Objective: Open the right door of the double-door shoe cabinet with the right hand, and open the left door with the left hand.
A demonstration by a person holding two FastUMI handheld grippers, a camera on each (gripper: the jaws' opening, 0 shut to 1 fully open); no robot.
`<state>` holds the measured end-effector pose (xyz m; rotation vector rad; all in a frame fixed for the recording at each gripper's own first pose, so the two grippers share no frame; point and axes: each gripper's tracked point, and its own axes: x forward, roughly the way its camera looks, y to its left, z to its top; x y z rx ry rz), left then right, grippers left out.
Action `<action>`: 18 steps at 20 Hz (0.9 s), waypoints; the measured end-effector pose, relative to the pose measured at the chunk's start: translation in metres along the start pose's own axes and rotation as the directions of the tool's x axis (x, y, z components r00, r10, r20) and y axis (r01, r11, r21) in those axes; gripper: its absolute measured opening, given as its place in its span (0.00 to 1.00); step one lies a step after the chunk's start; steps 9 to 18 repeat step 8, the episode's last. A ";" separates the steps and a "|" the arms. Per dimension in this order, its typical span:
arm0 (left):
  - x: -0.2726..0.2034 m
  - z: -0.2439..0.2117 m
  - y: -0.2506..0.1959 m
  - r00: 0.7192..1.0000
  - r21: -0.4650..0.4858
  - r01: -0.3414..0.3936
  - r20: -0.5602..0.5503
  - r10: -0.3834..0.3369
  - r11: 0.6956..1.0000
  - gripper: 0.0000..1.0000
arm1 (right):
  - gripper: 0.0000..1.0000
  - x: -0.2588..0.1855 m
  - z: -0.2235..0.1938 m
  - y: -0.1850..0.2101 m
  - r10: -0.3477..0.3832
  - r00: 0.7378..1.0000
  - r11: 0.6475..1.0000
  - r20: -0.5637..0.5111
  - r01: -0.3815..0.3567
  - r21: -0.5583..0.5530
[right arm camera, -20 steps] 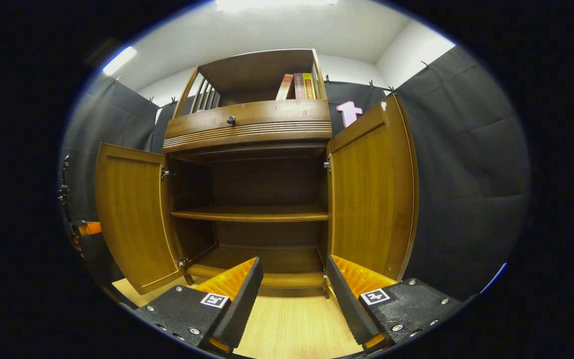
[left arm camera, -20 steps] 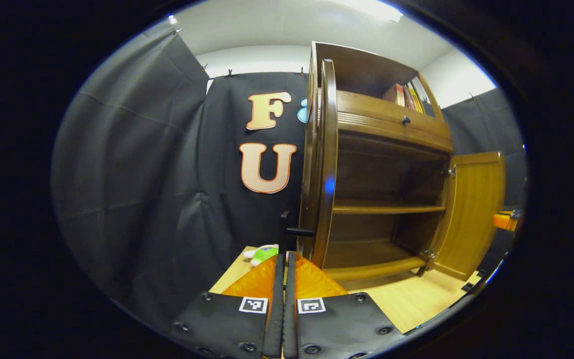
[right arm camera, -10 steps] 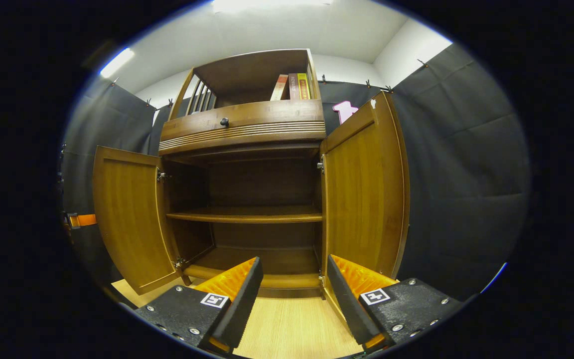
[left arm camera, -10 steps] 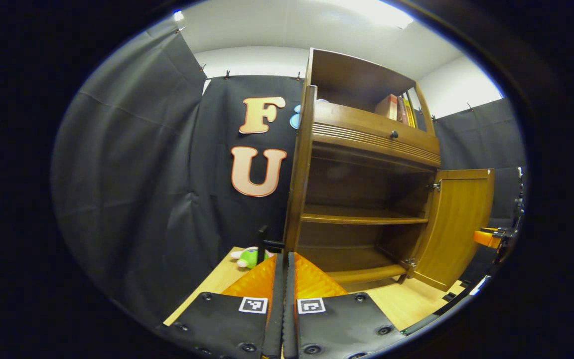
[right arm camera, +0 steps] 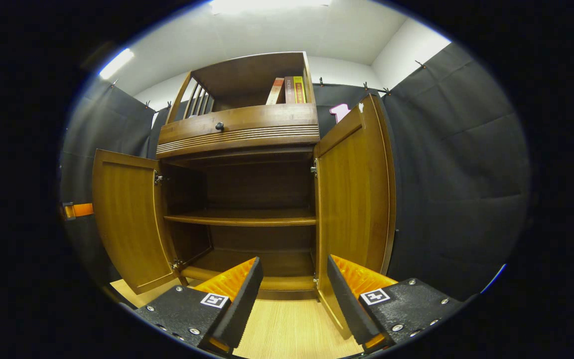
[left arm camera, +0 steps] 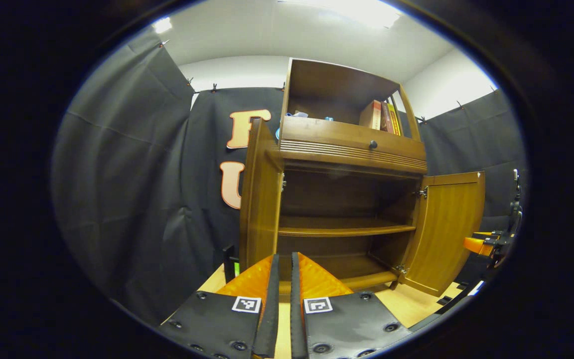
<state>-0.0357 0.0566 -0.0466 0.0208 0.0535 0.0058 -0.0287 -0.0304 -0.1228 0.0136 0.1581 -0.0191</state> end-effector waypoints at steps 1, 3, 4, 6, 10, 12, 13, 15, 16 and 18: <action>0.004 0.001 -0.005 1.000 -0.006 0.007 -0.005 -0.007 1.000 0.17 | 0.92 0.000 -0.001 -0.002 0.001 1.000 1.000 -0.004 -0.001 -0.001; 0.011 0.003 -0.013 1.000 -0.022 0.007 -0.014 -0.007 1.000 0.22 | 0.81 0.003 -0.003 -0.005 0.001 1.000 1.000 -0.010 -0.001 -0.002; 0.015 0.005 -0.017 1.000 -0.017 0.008 -0.009 -0.008 1.000 0.21 | 0.92 0.004 -0.003 -0.007 0.003 1.000 1.000 -0.012 -0.003 -0.003; 0.019 0.006 -0.020 1.000 -0.004 -0.001 -0.005 0.001 1.000 0.21 | 0.92 0.004 -0.003 -0.011 0.003 1.000 1.000 -0.013 -0.003 -0.005; 0.025 0.005 -0.028 1.000 -0.001 0.002 -0.009 -0.002 1.000 0.27 | 0.92 0.006 -0.001 -0.016 -0.001 1.000 1.000 -0.007 0.001 -0.004; 0.025 0.005 -0.028 1.000 -0.001 0.002 -0.009 -0.002 1.000 0.27 | 0.92 0.006 -0.001 -0.016 -0.001 1.000 1.000 -0.007 0.001 -0.004; 0.025 0.005 -0.028 1.000 -0.001 0.002 -0.009 -0.002 1.000 0.27 | 0.92 0.006 -0.001 -0.016 -0.001 1.000 1.000 -0.007 0.001 -0.004; 0.025 0.005 -0.028 1.000 -0.001 0.002 -0.009 -0.002 1.000 0.27 | 0.92 0.006 -0.001 -0.016 -0.001 1.000 1.000 -0.007 0.001 -0.004; 0.025 0.005 -0.028 1.000 -0.001 0.002 -0.009 -0.002 1.000 0.27 | 0.92 0.006 -0.001 -0.016 -0.001 1.000 1.000 -0.007 0.001 -0.004; 0.025 0.005 -0.028 1.000 -0.001 0.002 -0.009 -0.002 1.000 0.27 | 0.92 0.006 -0.001 -0.016 -0.001 1.000 1.000 -0.007 0.001 -0.004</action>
